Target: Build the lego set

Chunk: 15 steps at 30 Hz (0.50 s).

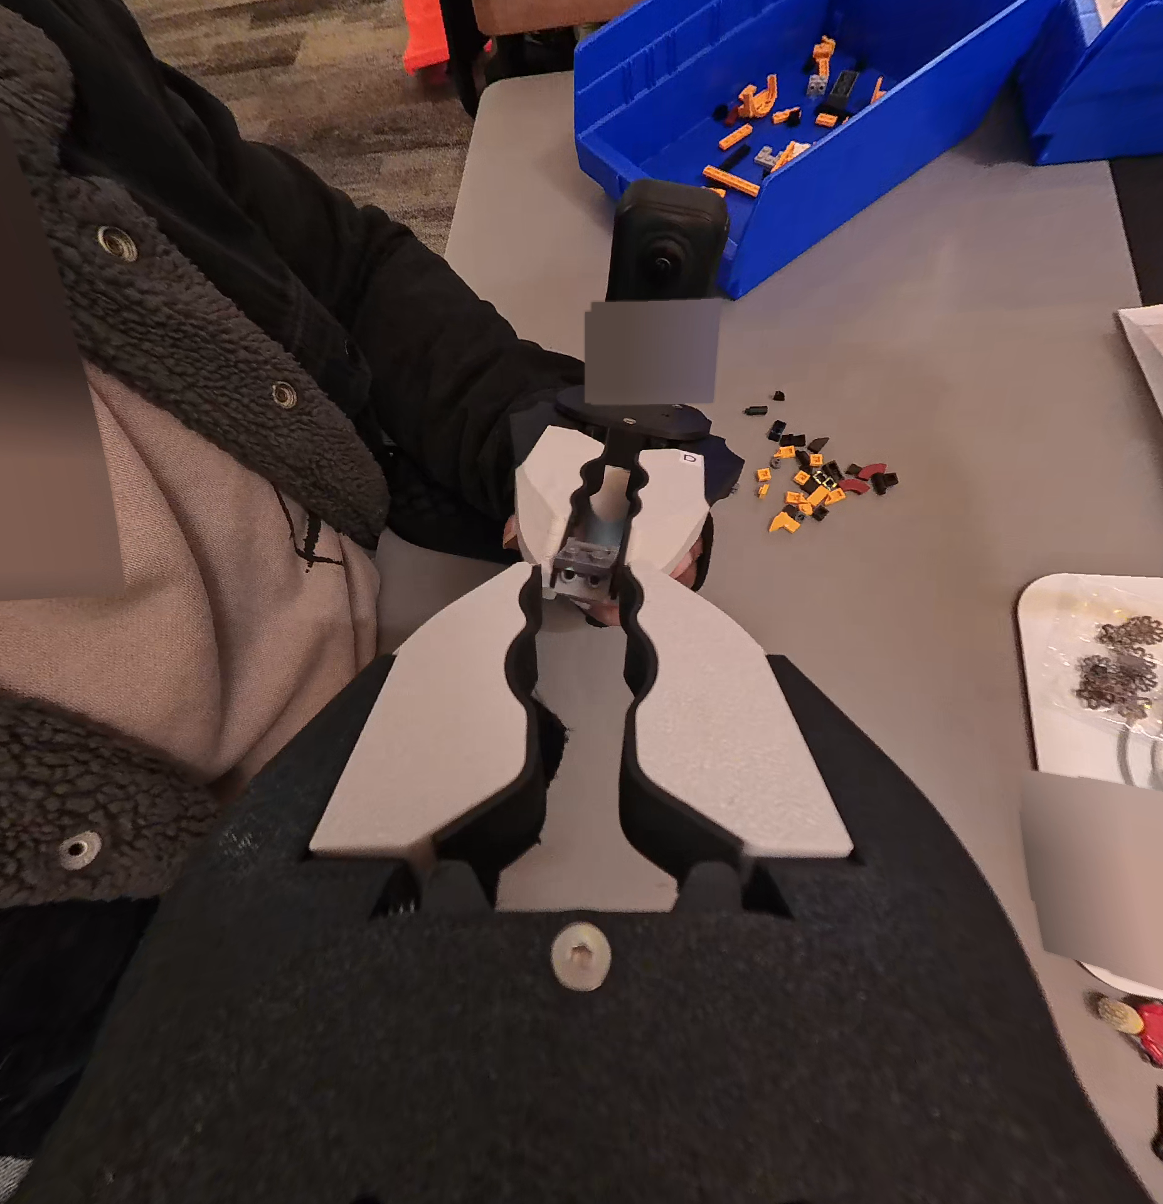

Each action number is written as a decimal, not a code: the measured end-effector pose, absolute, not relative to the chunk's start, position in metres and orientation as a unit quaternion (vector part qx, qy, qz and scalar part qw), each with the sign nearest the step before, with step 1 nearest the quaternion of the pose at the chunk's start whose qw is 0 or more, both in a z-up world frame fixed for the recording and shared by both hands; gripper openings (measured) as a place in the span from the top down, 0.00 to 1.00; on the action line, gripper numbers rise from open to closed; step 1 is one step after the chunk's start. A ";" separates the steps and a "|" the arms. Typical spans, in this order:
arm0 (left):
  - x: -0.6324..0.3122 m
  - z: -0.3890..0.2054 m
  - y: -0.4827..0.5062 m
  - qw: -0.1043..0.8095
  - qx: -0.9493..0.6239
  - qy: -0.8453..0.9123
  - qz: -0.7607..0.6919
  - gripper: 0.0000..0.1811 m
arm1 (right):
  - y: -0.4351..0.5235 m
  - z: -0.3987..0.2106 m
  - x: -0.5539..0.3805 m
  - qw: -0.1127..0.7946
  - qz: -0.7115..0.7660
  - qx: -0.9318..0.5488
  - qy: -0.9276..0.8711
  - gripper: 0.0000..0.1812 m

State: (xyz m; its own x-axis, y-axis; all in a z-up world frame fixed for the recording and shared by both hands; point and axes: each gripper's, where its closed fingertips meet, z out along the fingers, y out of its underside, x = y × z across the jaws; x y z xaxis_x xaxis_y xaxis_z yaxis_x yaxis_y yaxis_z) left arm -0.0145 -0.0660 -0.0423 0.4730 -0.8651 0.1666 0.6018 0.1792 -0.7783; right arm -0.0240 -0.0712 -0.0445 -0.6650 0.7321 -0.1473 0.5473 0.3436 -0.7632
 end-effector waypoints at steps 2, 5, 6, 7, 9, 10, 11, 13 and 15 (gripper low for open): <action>-0.015 -0.042 -0.066 0.751 -0.415 0.159 -0.488 0.91 | -0.071 -0.045 -0.024 0.113 0.415 -0.393 -0.813 0.88; -0.015 -0.043 -0.064 0.754 -0.420 0.160 -0.479 0.91 | -0.068 -0.044 -0.024 0.117 0.417 -0.398 -0.809 0.87; -0.016 -0.043 -0.064 0.756 -0.424 0.162 -0.472 0.91 | -0.066 -0.044 -0.024 0.118 0.421 -0.404 -0.804 0.87; -0.016 -0.044 -0.063 0.758 -0.427 0.164 -0.464 0.91 | -0.063 -0.044 -0.025 0.118 0.427 -0.416 -0.794 0.86; -0.016 -0.045 -0.061 0.764 -0.437 0.171 -0.443 0.91 | -0.056 -0.045 -0.024 0.108 0.455 -0.453 -0.759 0.85; -0.016 -0.046 -0.060 0.765 -0.441 0.175 -0.435 0.91 | -0.053 -0.046 -0.023 0.097 0.477 -0.476 -0.733 0.84; -0.015 -0.047 -0.059 0.766 -0.445 0.177 -0.429 0.91 | -0.050 -0.047 -0.022 0.083 0.503 -0.496 -0.703 0.83; -0.014 -0.049 -0.058 0.768 -0.451 0.181 -0.418 0.91 | -0.046 -0.052 -0.018 0.060 0.557 -0.530 -0.637 0.81; -0.013 -0.051 -0.057 0.768 -0.457 0.187 -0.407 0.91 | -0.045 -0.059 -0.014 0.038 0.607 -0.550 -0.573 0.81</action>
State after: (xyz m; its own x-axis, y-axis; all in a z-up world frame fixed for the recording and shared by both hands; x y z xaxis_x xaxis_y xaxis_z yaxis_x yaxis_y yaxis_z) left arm -0.0127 -0.0569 -0.0512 0.5986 -0.7966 0.0841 0.4539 0.2507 -0.8550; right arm -0.0141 -0.0449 -0.0587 -0.3928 0.6755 -0.6240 0.5840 -0.3409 -0.7367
